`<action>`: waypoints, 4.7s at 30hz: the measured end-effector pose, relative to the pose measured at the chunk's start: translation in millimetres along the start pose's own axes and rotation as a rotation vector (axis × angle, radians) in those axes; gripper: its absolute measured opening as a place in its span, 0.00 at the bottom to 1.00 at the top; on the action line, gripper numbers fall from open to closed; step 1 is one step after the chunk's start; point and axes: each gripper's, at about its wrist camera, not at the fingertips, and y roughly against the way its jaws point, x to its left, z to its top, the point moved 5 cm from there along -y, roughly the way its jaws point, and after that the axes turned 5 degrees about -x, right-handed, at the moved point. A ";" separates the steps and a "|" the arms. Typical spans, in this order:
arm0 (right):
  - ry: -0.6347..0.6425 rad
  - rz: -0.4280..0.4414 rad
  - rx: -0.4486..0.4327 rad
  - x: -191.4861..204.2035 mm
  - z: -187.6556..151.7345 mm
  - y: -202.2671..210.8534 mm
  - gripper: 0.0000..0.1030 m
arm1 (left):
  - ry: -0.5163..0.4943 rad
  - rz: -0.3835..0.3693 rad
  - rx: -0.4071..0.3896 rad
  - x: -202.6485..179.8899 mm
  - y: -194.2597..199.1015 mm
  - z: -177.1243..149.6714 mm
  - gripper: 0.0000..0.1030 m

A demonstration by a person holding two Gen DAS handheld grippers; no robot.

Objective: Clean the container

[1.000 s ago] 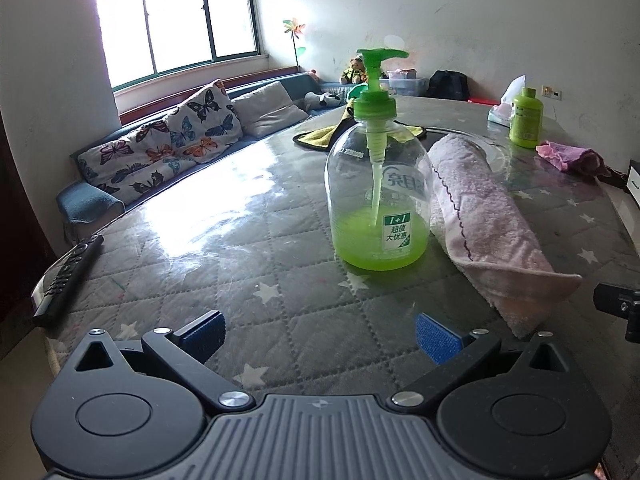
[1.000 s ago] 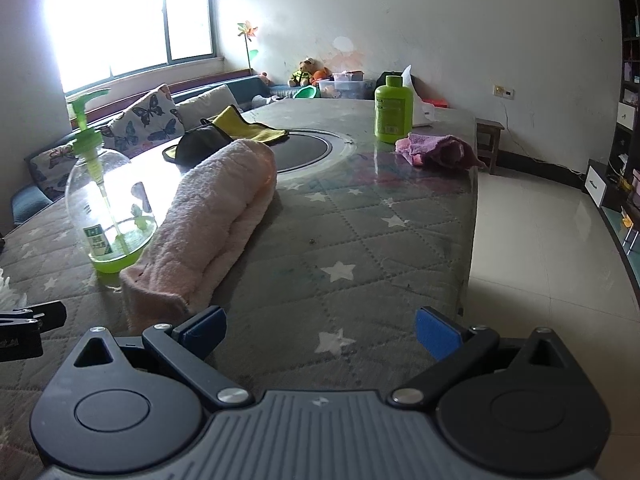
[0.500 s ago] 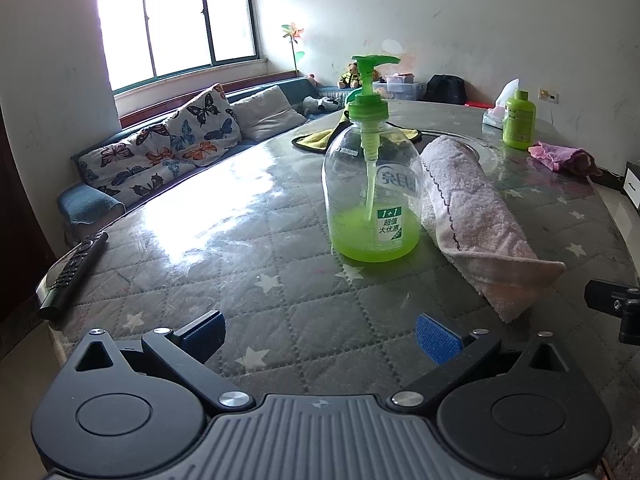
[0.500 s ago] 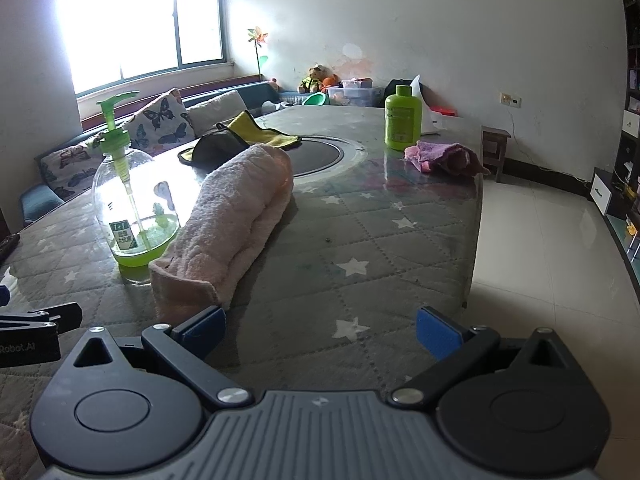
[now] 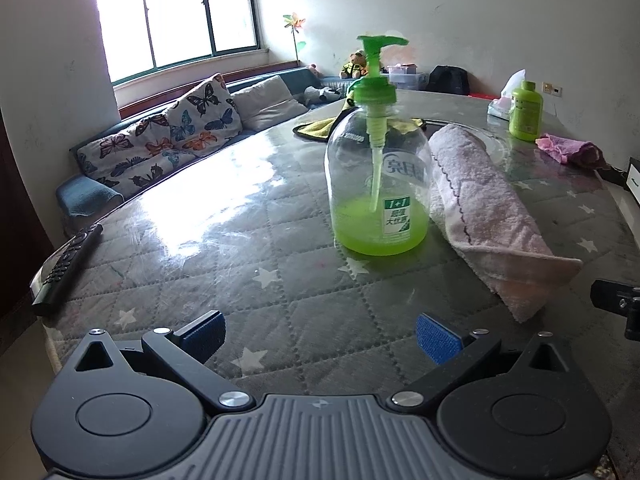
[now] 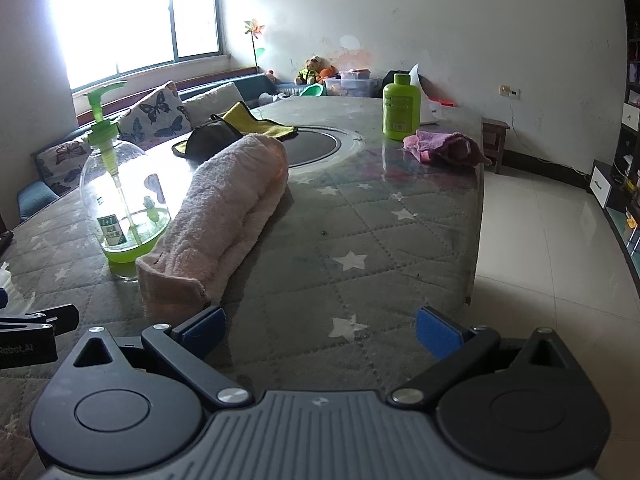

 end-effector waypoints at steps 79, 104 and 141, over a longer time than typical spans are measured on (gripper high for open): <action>-0.065 -0.174 0.057 -26.9 73.1 -168.6 1.00 | 0.235 0.157 0.052 132.2 -147.6 50.1 1.00; -0.079 -0.165 0.052 -28.5 72.9 -167.1 1.00 | 0.242 0.152 0.049 133.1 -146.6 49.6 1.00; -0.081 -0.164 0.050 -29.3 72.7 -166.3 1.00 | 0.242 0.152 0.050 133.8 -146.3 49.7 1.00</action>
